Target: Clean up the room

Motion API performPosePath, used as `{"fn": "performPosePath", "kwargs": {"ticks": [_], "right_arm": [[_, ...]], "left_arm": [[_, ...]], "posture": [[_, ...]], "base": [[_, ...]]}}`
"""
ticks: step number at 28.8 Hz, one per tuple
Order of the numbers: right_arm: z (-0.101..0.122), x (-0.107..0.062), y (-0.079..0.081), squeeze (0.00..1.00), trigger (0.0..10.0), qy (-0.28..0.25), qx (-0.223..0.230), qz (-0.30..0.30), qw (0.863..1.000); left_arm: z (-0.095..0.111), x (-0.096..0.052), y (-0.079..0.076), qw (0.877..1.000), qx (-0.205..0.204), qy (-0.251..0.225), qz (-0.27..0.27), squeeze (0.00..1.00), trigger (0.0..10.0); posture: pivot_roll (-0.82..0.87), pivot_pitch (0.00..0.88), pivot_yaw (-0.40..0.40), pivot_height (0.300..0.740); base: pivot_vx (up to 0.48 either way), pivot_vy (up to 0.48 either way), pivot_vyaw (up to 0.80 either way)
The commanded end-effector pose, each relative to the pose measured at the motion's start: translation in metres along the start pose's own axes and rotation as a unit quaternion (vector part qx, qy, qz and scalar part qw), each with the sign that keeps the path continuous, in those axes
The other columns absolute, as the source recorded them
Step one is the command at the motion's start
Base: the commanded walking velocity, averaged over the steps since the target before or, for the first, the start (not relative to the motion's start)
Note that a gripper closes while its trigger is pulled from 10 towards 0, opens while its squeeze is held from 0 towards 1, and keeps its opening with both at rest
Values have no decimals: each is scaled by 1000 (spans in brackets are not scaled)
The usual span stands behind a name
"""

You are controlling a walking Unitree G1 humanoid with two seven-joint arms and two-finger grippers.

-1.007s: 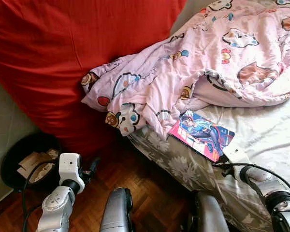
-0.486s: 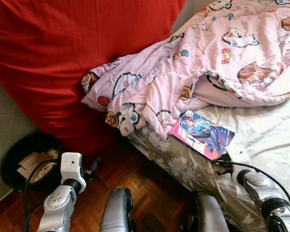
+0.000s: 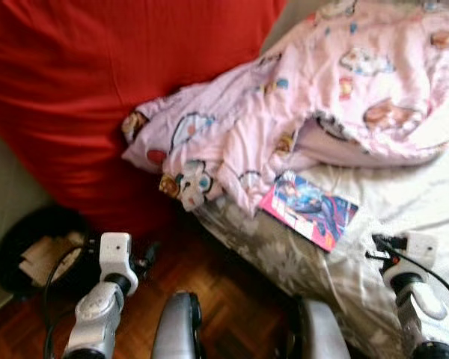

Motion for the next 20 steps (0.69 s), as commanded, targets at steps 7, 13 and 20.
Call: {"fn": "performPosePath", "kwargs": {"ticks": [7, 13, 20], "right_arm": [[-35, -14, 4, 0, 0, 29, 33, -36, 998], [-57, -13, 1, 0, 0, 86, 61, -77, 991], [-91, -19, 21, 0, 10000, 180, 24, -55, 982]], "left_arm": [[-46, -1, 4, 995, -20, 88, 41, 0, 10000], [-77, -13, 0, 988, -31, 144, 52, 0, 10000], [-116, -41, 11, 973, -44, 212, 80, 0, 10000]], "posture": [[72, 34, 27, 570], [63, 0, 21, 570], [68, 0, 1, 570]], "base": [[0, 0, 0], [0, 0, 0], [0, 0, 0]]}}
Point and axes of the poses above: a point about 5 cm out from each wrist's last joint towards the gripper, its own x axis pointing out of the wrist towards the gripper, its own z axis along the axis of the wrist's last joint, y = z × x, the point moved 6 cm from there along x, pointing out of the wrist towards the gripper
